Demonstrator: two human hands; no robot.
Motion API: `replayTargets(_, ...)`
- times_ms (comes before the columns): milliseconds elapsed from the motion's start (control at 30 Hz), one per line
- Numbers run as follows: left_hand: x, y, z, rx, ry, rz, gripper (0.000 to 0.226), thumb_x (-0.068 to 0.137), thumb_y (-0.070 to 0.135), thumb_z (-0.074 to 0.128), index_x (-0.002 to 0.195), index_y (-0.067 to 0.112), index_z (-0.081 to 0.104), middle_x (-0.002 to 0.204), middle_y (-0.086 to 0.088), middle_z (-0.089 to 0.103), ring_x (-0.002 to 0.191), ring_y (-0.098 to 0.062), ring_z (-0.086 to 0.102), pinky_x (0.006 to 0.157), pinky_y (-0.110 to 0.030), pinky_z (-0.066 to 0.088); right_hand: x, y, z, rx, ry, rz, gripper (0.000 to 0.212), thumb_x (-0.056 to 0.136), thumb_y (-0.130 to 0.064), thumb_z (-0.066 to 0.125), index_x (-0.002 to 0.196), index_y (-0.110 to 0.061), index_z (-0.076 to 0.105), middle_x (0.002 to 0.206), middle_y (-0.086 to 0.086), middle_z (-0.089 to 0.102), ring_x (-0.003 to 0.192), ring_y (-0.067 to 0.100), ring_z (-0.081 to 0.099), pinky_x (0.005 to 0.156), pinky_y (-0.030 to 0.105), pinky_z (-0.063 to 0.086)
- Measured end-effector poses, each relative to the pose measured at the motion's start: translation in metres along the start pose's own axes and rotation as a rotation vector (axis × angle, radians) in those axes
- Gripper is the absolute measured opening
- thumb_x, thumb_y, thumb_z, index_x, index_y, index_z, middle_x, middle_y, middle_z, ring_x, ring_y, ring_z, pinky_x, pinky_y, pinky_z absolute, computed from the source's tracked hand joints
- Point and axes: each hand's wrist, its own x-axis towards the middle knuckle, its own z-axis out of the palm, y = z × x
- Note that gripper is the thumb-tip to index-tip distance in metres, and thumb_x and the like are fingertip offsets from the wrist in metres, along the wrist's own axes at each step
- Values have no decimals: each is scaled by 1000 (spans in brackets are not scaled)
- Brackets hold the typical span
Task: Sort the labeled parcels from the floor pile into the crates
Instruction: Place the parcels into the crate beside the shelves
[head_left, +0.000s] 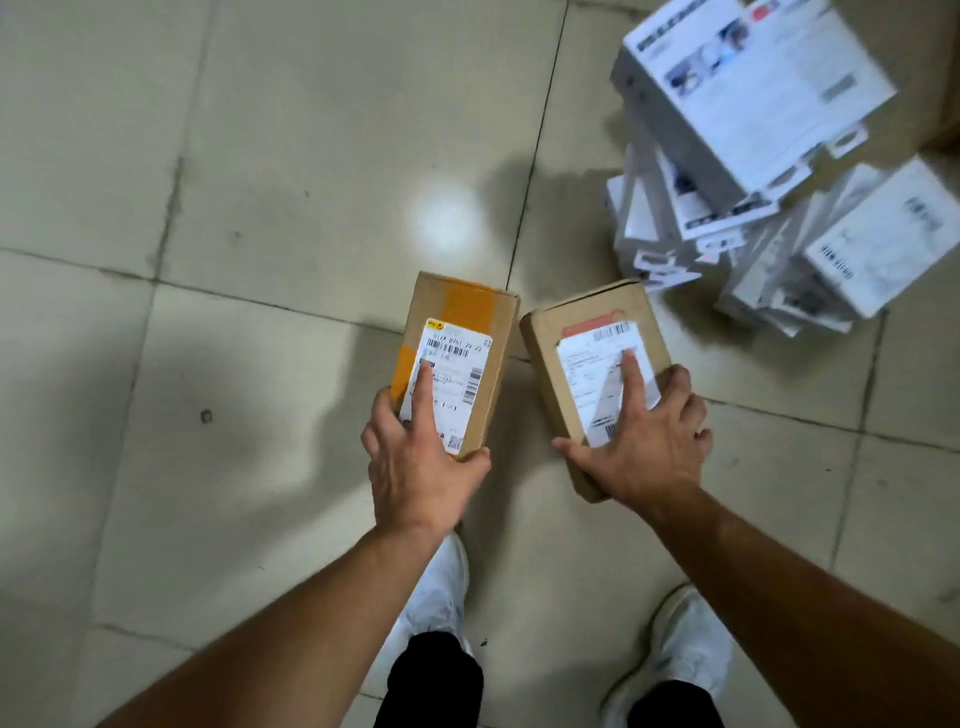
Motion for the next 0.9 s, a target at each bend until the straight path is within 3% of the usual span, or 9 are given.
replayTargets(133,-49,57,-97,-70,31,-41,115,65,55,82,154,50,9,150,-4,23,130,-33,34,102,-50,47,-65,0,-117,42,-15,11,132,58,-95,59,155,-42,-13,153,13,4,137,40,24,109,57,36)
replayTargets(400,-152,174,-330,-133,74,7,108,67,57,79,154,52,14,148,-2,26,127,-32,38,106,-43,43,-211,14,-388,164,198,-11,122,57,-94,60,154,-39,9,158,13,11,141,44,24,106,63,35)
replayTargets(567,-220,247,-456,-156,126,121,109,69,59,79,153,54,10,147,-1,25,131,-31,34,101,-42,43,-297,26,-524,222,348,-114,121,58,-96,59,153,-38,11,160,14,12,142,45,26,108,65,33)
replayTargets(733,-294,305,-555,-134,181,252,111,72,63,76,153,56,0,149,-1,25,133,-30,32,100,-44,42,-389,44,-626,306,433,-192,115,59,-93,63,150,-42,14,159,10,14,142,41,25,109,60,31)
replayTargets(900,-348,352,-612,-227,211,440,104,71,66,74,151,60,8,150,6,25,137,-24,33,103,-43,44,-473,79,-679,392,550,-187,115,61,-92,64,151,-45,10,162,8,9,147,38,18,112,62,28)
